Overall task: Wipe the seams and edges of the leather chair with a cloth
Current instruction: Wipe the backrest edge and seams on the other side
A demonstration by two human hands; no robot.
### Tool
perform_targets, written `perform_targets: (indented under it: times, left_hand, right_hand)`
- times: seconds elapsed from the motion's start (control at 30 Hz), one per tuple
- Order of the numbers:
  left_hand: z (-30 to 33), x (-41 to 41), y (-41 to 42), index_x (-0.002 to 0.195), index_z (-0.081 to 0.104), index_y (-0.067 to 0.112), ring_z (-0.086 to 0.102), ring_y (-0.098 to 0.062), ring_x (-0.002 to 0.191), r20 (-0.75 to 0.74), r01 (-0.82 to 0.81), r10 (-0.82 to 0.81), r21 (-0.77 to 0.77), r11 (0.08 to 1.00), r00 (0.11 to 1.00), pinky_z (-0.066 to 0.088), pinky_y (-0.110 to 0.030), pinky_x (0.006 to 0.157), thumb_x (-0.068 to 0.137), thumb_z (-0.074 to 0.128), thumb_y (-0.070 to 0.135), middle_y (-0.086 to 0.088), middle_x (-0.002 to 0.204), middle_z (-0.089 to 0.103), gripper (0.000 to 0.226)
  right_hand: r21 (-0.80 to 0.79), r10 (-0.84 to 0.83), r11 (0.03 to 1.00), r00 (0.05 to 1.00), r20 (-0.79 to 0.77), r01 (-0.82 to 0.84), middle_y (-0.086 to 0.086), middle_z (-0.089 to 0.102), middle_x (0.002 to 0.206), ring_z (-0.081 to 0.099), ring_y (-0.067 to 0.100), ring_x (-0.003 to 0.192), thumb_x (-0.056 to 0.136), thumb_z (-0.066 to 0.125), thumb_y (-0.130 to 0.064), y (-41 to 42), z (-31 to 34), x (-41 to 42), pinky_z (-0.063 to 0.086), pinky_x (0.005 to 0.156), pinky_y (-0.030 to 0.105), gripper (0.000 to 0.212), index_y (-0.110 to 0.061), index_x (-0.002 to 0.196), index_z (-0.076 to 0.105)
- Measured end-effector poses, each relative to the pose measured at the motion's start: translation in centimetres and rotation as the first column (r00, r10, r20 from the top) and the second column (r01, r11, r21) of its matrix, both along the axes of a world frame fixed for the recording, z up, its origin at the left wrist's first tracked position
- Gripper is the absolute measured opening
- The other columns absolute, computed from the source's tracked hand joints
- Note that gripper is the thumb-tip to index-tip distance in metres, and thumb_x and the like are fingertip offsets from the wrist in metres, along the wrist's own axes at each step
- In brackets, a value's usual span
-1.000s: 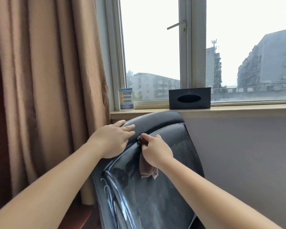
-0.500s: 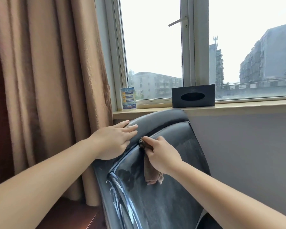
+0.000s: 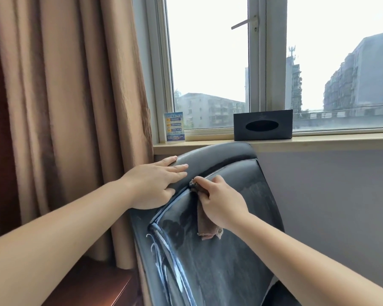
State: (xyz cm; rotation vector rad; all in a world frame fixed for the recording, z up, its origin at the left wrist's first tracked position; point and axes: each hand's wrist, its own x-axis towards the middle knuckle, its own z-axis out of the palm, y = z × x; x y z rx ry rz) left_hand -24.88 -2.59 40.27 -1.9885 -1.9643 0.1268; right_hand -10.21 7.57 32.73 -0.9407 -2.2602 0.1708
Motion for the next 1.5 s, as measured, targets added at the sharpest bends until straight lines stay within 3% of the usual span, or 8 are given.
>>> perform_targets:
  times: [0.17, 0.33, 0.57, 0.77, 0.93, 1.1, 1.27, 1.5]
  left_hand:
    - [-0.2, 0.2, 0.1, 0.155, 0.014, 0.03, -0.013, -0.002, 0.146, -0.042, -0.011, 0.01, -0.003, 1.0, 0.999, 0.013, -0.027, 0.12, 0.102, 0.033, 0.027, 0.025, 0.159, -0.001, 0.056]
    - [-1.5, 0.0, -0.5, 0.154, 0.008, 0.03, -0.012, -0.009, 0.148, -0.119, -0.044, 0.053, 0.077, 0.996, 0.991, 0.021, -0.031, 0.119, 0.105, 0.021, 0.034, 0.02, 0.16, -0.005, 0.051]
    - [-1.7, 0.0, -0.6, 0.154, 0.011, 0.03, -0.008, -0.009, 0.149, -0.124, -0.013, 0.03, 0.137, 0.99, 0.992, 0.017, -0.025, 0.119, 0.105, 0.019, 0.031, 0.02, 0.16, -0.001, 0.049]
    - [-1.9, -0.2, -0.4, 0.154, 0.013, 0.032, -0.006, -0.009, 0.149, -0.134, -0.004, 0.025, 0.156, 0.988, 0.991, 0.022, -0.029, 0.118, 0.105, 0.02, 0.03, 0.02, 0.16, 0.002, 0.049]
    - [-1.9, -0.1, -0.3, 0.153, 0.016, 0.034, -0.004, -0.006, 0.148, -0.107, 0.006, 0.014, 0.18, 0.984, 0.994, 0.024, -0.026, 0.117, 0.105, 0.021, 0.03, 0.023, 0.159, 0.004, 0.049]
    - [-1.9, -0.1, -0.2, 0.153, 0.015, 0.033, -0.005, -0.008, 0.149, -0.13, -0.007, 0.029, 0.173, 0.985, 0.991, 0.025, -0.029, 0.117, 0.104, 0.02, 0.029, 0.021, 0.16, 0.003, 0.049]
    - [-2.1, -0.2, -0.1, 0.153, 0.018, 0.035, -0.003, -0.007, 0.149, -0.116, -0.009, 0.03, 0.185, 0.983, 0.993, 0.029, -0.03, 0.115, 0.104, 0.022, 0.029, 0.023, 0.159, 0.006, 0.049]
    - [-1.9, -0.1, 0.4, 0.152, 0.02, 0.036, -0.003, -0.002, 0.148, -0.058, -0.023, 0.034, 0.182, 0.983, 0.998, 0.027, -0.026, 0.116, 0.104, 0.023, 0.029, 0.026, 0.158, 0.005, 0.048]
  right_hand:
    - [-0.042, -0.092, 0.995, 0.996, 0.013, 0.092, 0.003, 0.045, 0.123, 0.053, 0.026, 0.109, 0.099, 0.033, -0.031, 1.6, 0.7, -0.2, 0.044, 0.076, 0.032, 0.04, -0.044, 0.137, 0.038]
    - [-0.031, -0.082, 0.996, 0.996, 0.043, 0.084, 0.002, 0.045, 0.125, 0.053, 0.028, 0.109, 0.098, 0.034, -0.033, 1.9, 0.8, 0.0, 0.045, 0.079, 0.033, 0.041, -0.045, 0.137, 0.036]
    - [0.003, 0.056, 0.998, 0.998, 0.02, -0.056, -0.003, 0.046, 0.123, 0.054, 0.023, 0.108, 0.099, 0.037, -0.036, 0.0, -0.3, 0.3, 0.045, 0.082, 0.031, 0.04, -0.045, 0.138, 0.037]
    - [-0.006, -0.046, 0.999, 0.998, 0.032, 0.046, 0.001, 0.047, 0.121, 0.056, 0.027, 0.103, 0.097, 0.035, -0.033, 0.7, 0.7, -0.2, 0.047, 0.076, 0.032, 0.038, -0.044, 0.133, 0.041]
    - [0.103, 0.05, 0.993, 0.995, 0.082, -0.058, -0.002, 0.047, 0.11, 0.057, 0.026, 0.093, 0.098, 0.035, -0.037, -1.2, -0.4, 0.0, 0.049, 0.071, 0.032, 0.035, -0.044, 0.133, 0.038]
    - [0.085, -0.054, 0.995, 0.998, 0.041, 0.05, -0.003, 0.049, 0.122, 0.058, 0.027, 0.101, 0.098, 0.034, -0.037, 0.2, 0.2, -0.1, 0.044, 0.073, 0.031, 0.036, -0.044, 0.133, 0.04]
    - [0.065, -0.038, 0.997, 0.998, 0.058, 0.034, 0.003, 0.047, 0.118, 0.057, 0.03, 0.097, 0.098, 0.036, -0.032, 0.1, 0.2, -0.4, 0.049, 0.073, 0.034, 0.035, -0.038, 0.131, 0.043]
    - [0.17, 0.042, 0.984, 0.995, 0.094, -0.058, 0.0, 0.044, 0.11, 0.054, 0.023, 0.093, 0.098, 0.036, -0.033, -1.8, -0.6, -0.3, 0.039, 0.063, 0.029, 0.037, -0.039, 0.135, 0.041]
